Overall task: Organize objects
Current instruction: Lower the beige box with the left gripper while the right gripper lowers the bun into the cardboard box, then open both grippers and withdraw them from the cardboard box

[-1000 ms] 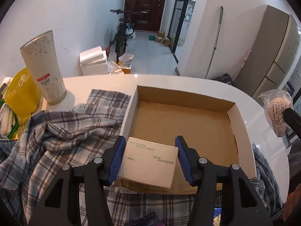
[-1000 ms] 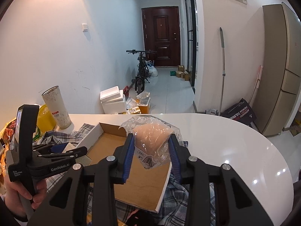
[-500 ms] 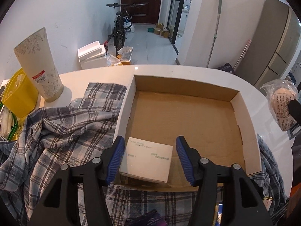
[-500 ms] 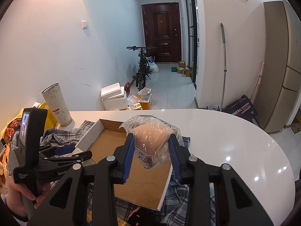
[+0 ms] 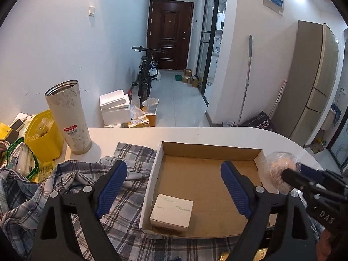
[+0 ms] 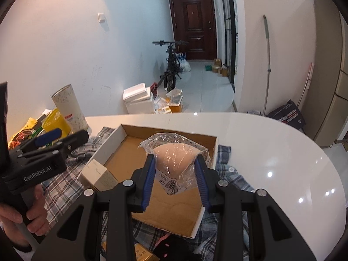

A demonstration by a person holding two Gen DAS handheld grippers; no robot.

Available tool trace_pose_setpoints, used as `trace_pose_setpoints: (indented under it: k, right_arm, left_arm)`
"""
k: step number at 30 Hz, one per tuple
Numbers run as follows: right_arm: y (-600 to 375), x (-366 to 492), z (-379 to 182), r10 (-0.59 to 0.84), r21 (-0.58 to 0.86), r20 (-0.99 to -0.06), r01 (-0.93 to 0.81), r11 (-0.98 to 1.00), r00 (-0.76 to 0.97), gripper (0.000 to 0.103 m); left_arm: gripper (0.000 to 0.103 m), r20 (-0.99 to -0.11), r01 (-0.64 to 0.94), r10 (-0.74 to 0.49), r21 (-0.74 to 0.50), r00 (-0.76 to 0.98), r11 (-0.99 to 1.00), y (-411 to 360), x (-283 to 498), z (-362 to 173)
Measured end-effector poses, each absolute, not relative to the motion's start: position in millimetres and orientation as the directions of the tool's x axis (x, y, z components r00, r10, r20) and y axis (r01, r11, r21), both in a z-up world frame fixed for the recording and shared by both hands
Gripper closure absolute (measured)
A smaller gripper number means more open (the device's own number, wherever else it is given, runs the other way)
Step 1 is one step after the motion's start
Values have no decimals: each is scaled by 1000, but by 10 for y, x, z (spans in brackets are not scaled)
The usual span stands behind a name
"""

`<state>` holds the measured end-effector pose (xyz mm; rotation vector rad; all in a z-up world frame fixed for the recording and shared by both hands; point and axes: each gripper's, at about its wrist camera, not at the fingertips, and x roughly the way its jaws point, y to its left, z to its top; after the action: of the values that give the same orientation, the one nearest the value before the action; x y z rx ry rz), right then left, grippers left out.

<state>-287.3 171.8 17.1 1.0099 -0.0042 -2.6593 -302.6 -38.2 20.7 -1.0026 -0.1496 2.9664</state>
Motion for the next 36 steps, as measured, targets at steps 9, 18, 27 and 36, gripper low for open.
trace_pose_setpoints:
  k: [9, 18, 27, 36]
  right_arm:
    - [1632, -2985, -81, -310, 141, -713, 304, -942, -629, 68]
    - [1514, -3044, -330, -294, 129, -772, 314, -941, -563, 67]
    - [1548, -3031, -284, -295, 129, -756, 309, -942, -584, 37]
    - [1673, -2740, 434, -308, 119, -641, 305, -945, -703, 26]
  left_arm:
    - [13, -539, 1, 49, -93, -841, -996, -338, -2913, 324]
    - [13, -497, 25, 8, -59, -868, -998, -317, -2806, 478]
    - [0, -330, -16, 43, -85, -943, -996, -283, -2433, 860]
    - [0, -305, -16, 27, -40, -952, -999, -219, -2065, 1310]
